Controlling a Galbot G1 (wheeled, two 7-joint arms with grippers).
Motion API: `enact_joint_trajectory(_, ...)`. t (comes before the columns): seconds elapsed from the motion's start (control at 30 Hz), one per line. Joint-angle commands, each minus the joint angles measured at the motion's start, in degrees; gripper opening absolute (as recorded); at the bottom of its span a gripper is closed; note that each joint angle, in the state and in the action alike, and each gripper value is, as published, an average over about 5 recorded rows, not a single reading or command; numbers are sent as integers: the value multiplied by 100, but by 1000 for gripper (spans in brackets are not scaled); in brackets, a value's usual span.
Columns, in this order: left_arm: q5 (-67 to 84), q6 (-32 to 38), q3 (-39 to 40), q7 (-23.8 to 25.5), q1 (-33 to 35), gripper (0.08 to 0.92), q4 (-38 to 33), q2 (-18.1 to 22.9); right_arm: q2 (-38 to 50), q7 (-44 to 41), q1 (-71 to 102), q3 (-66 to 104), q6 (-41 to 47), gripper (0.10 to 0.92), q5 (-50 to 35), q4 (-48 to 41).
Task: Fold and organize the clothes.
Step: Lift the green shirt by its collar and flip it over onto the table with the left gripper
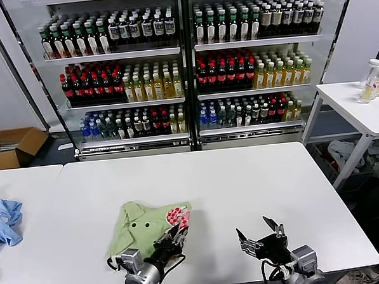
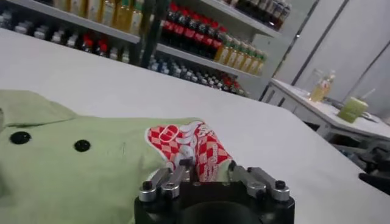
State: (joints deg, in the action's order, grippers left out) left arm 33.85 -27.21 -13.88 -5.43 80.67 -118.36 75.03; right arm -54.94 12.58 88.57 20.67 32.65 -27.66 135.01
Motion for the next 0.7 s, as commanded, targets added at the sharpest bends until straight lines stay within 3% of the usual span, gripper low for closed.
enact_joint_trajectory(0.03,537,317,89,568,84,398,-599,190,-33,-13,-544,-347,-99,823,-337,-248)
enact_joint_trajectory(0.3,684,548,-1118,494,720,632,-1177,-158,-489,27,-1650,-1150,-251,822,-775,-881)
enact_joint_trajectory(0.47,294,508,-869,470,759,771,-1160,89,-688,51,-1983,-1503,-243,823,-825,-1240)
enact_joint_trajectory(0.7,666,329,-865,719,751,822,-1206,168,-663,27,-2089,-1639,-221,822,-1052,-1365)
